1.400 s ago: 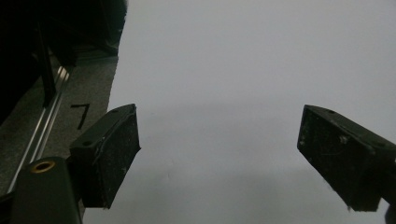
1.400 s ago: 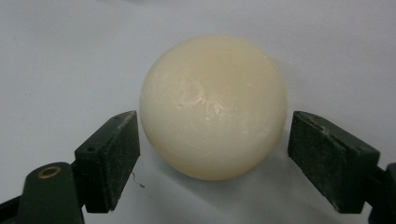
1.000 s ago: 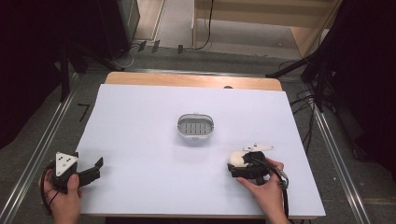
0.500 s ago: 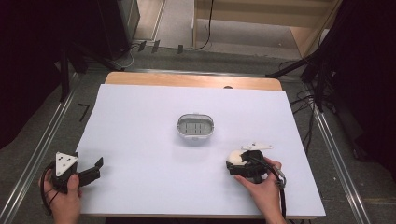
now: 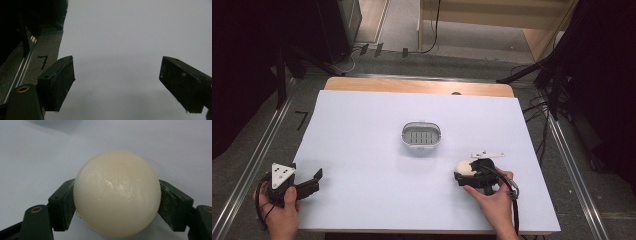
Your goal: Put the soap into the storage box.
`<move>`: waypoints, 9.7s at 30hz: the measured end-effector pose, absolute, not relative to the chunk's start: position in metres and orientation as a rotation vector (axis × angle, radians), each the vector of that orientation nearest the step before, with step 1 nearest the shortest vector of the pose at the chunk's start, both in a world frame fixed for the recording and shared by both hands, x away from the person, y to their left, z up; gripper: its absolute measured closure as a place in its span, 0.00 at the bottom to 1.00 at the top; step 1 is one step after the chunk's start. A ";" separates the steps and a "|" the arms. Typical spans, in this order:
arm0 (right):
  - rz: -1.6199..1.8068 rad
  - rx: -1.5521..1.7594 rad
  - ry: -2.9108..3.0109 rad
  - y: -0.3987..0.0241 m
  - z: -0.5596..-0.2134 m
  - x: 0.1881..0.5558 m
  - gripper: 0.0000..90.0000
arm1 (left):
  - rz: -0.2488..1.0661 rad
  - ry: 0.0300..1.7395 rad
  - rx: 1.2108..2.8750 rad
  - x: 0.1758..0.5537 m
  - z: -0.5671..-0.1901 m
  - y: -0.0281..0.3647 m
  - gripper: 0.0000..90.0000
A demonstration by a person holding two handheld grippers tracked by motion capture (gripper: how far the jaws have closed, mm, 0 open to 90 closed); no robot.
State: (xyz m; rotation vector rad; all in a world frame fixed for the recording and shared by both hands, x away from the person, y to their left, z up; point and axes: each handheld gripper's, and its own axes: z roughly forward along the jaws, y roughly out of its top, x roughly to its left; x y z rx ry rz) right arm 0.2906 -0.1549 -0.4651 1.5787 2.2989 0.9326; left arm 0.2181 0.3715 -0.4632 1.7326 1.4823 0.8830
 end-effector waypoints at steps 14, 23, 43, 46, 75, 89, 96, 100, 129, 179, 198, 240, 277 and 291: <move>0.971 1.574 2.298 -0.154 -0.456 0.295 0.28 | 0.883 1.481 1.728 0.218 -0.463 0.372 0.15; 0.983 1.561 2.303 -0.149 -0.449 0.301 0.28 | 0.882 1.482 1.729 0.218 -0.463 0.372 0.15; 1.001 1.559 2.313 -0.143 -0.438 0.315 0.28 | 0.881 1.476 1.728 0.218 -0.463 0.372 0.15; 1.004 1.565 2.305 -0.144 -0.435 0.318 0.28 | 0.880 1.475 1.728 0.218 -0.463 0.372 0.15; 1.022 1.541 2.331 -0.124 -0.417 0.339 0.28 | 0.872 1.476 1.729 0.218 -0.463 0.373 0.15; 1.027 1.513 2.340 -0.110 -0.405 0.348 0.28 | 0.871 1.472 1.724 0.218 -0.463 0.373 0.15; 1.035 1.505 2.343 -0.104 -0.403 0.353 0.28 | 0.869 1.472 1.721 0.218 -0.463 0.373 0.15; 1.038 1.506 2.350 -0.100 -0.403 0.355 0.28 | 0.867 1.472 1.727 0.218 -0.463 0.373 0.15; 1.046 1.471 2.371 -0.074 -0.395 0.371 0.28 | 0.865 1.468 1.731 0.218 -0.463 0.373 0.15; 0.982 1.482 2.406 -0.031 -0.407 0.399 0.28 | 0.860 1.469 1.725 0.218 -0.463 0.374 0.16; 0.929 1.566 2.377 -0.024 -0.420 0.406 0.27 | 0.857 1.471 1.723 0.218 -0.463 0.374 0.15; 0.966 1.586 2.333 -0.036 -0.407 0.403 0.30 | 0.854 1.477 1.720 0.218 -0.463 0.374 0.15; 1.045 1.532 2.308 -0.091 -0.413 0.359 0.15 | 0.863 1.473 1.727 0.218 -0.463 0.373 0.15; 1.042 1.516 2.312 -0.106 -0.428 0.344 0.10 | 0.863 1.471 1.725 0.218 -0.463 0.373 0.15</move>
